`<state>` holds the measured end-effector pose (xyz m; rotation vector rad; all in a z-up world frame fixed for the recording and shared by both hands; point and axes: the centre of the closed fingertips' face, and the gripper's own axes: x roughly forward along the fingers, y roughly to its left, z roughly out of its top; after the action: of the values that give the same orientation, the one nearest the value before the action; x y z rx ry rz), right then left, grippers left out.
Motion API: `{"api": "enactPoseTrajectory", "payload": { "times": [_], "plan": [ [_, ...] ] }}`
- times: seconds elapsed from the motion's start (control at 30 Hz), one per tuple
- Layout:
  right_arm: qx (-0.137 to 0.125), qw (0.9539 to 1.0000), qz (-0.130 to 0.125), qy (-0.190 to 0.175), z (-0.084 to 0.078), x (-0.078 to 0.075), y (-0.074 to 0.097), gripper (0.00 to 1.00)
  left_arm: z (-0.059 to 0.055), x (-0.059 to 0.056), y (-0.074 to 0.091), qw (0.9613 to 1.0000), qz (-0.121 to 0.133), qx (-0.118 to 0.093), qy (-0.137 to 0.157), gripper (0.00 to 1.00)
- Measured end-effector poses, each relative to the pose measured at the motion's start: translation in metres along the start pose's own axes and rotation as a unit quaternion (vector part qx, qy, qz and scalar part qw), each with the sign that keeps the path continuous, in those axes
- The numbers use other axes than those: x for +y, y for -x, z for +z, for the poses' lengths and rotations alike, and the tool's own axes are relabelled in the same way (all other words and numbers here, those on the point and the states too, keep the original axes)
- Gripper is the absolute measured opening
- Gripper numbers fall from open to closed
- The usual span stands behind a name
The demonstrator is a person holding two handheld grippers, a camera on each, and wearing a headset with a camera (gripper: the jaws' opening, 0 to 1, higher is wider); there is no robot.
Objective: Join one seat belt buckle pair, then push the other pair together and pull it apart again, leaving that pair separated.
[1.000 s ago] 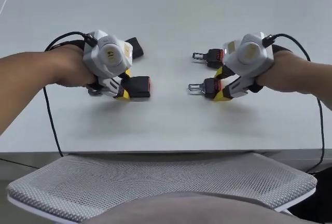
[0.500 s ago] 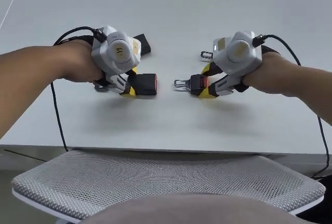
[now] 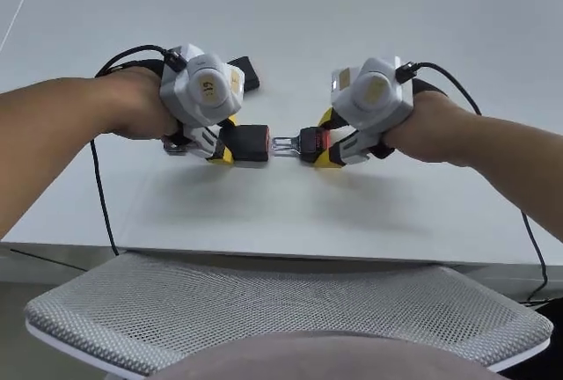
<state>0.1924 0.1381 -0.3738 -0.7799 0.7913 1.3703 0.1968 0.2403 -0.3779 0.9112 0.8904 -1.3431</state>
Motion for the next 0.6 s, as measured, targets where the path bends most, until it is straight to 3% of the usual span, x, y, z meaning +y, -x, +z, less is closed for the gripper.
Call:
{"api": "enactPoseTrajectory", "payload": {
  "times": [0.4, 0.6],
  "plan": [
    [0.006, 1.0000, -0.007, 0.002, 0.0031, 0.0015, -0.0005, 0.34, 0.0002, -0.0022, 0.0000, 1.0000, 0.001, 0.001, -0.001, 0.32],
    [0.011, 0.9996, -0.010, 0.025, 0.0063, 0.0010, -0.0015, 0.34, 0.0008, -0.0034, 0.0012, 1.0000, 0.004, 0.002, 0.001, 0.32]
  ]
}}
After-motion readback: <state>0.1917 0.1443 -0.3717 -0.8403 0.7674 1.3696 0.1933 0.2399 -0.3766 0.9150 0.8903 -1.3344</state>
